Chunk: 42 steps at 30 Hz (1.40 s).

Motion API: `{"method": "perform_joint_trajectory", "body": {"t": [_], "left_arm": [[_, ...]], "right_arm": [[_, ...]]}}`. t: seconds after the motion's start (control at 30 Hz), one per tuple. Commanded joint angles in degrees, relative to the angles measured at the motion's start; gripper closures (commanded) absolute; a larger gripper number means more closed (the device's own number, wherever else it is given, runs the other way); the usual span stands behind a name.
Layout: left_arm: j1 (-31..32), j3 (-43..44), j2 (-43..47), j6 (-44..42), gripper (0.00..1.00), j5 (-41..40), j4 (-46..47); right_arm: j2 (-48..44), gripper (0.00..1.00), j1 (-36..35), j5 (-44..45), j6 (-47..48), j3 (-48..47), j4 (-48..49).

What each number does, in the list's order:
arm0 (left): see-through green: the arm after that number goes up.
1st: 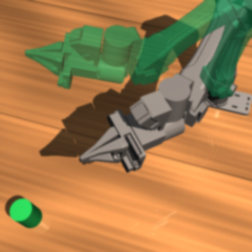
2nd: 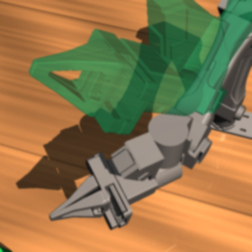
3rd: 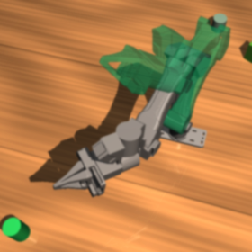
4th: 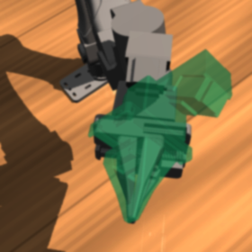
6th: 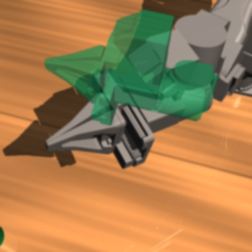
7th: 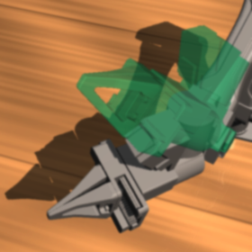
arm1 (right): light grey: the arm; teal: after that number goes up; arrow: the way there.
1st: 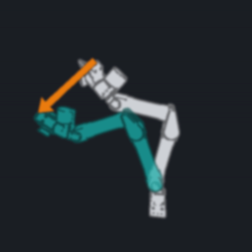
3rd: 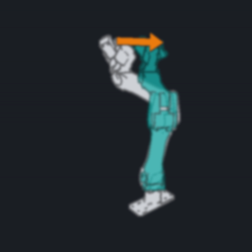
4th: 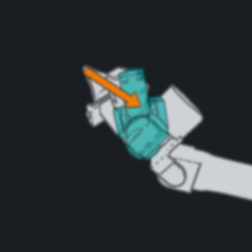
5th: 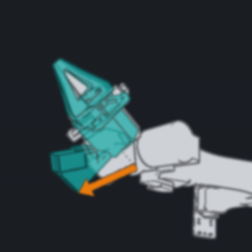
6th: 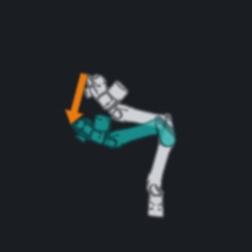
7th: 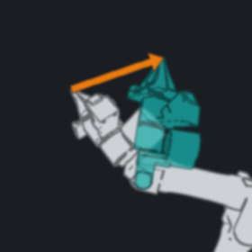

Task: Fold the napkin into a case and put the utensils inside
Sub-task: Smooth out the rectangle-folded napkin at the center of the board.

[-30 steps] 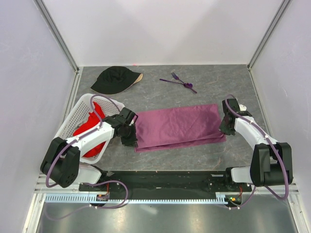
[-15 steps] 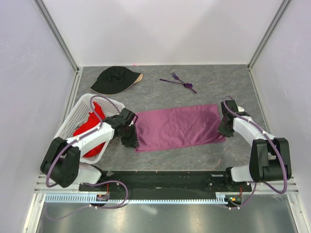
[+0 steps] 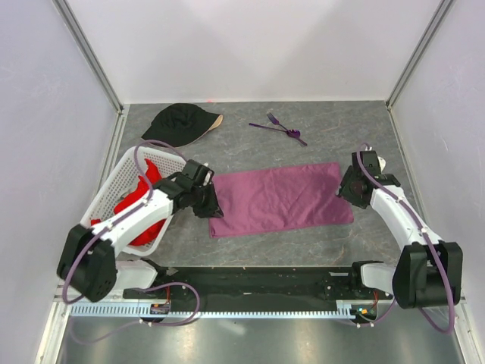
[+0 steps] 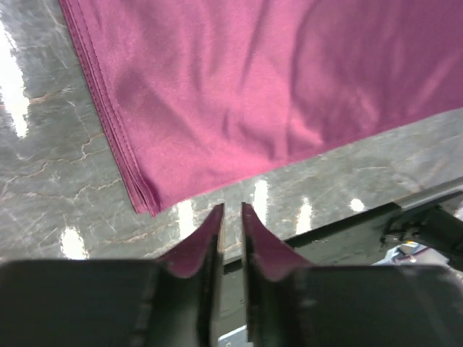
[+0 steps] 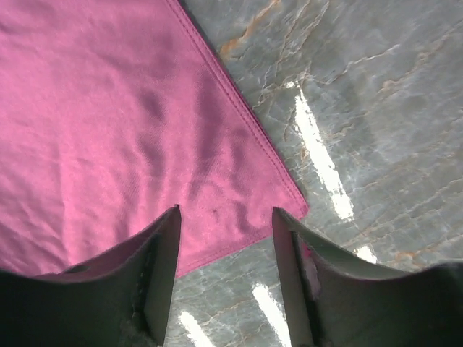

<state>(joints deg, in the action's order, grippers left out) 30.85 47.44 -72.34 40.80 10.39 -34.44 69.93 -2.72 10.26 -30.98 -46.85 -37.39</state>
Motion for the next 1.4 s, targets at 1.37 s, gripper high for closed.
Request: {"method": "perform_joint_trajectory", "body": {"t": [1.37], "left_arm": [[-9.93, 37.02, -41.48, -11.97, 0.98, -15.84, -6.69]], "right_arm": [[39.30, 0.66, 0.26, -3.93, 4.09, -27.41, 17.26]]}}
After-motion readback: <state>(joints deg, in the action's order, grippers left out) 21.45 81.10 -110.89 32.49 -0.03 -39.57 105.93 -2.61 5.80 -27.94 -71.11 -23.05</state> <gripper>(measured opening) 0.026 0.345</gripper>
